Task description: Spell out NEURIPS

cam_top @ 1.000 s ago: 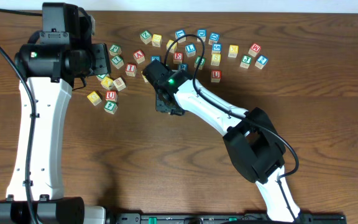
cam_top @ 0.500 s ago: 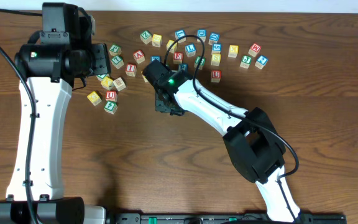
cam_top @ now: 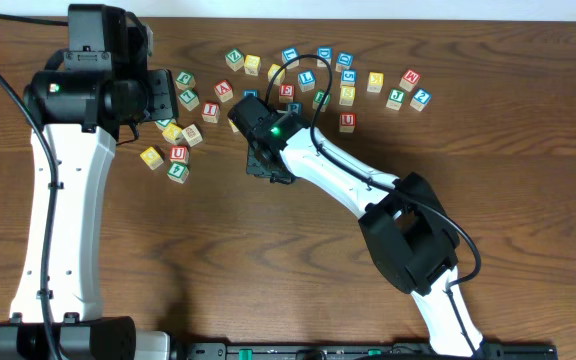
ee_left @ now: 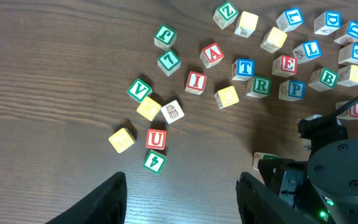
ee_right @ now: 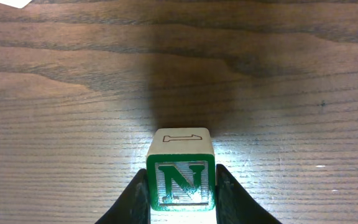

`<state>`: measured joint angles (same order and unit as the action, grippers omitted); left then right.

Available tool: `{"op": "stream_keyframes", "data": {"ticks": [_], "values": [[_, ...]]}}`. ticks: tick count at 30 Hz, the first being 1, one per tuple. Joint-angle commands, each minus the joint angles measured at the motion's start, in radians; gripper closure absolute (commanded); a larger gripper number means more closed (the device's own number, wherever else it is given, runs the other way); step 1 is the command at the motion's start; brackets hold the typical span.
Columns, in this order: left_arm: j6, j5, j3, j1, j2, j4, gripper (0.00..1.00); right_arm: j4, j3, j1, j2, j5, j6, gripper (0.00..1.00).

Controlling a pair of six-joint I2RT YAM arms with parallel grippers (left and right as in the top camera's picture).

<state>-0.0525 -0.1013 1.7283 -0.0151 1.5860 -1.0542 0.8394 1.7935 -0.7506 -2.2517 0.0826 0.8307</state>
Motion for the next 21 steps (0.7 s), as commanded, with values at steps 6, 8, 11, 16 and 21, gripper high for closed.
{"op": "stream_keyframes", "data": {"ticks": [6,8,11,16,21], "values": [[-0.005,0.009,0.005,-0.001,-0.003,-0.004,0.44,-0.004,-0.004,-0.011,-0.026,0.008,0.031,0.76],[-0.005,0.009,0.005,-0.001,-0.003,-0.004,0.44,-0.006,-0.004,-0.011,-0.026,0.008,0.038,0.77],[-0.005,0.009,0.005,-0.001,-0.003,-0.004,0.44,-0.008,-0.004,-0.011,-0.026,0.008,0.038,0.77],[-0.005,0.009,0.005,-0.001,-0.003,-0.004,0.44,-0.008,-0.004,-0.011,-0.026,0.008,0.038,0.77],[-0.005,0.009,0.005,-0.001,-0.003,-0.004,0.44,-0.006,-0.004,-0.011,-0.026,0.008,0.038,0.77]]}}
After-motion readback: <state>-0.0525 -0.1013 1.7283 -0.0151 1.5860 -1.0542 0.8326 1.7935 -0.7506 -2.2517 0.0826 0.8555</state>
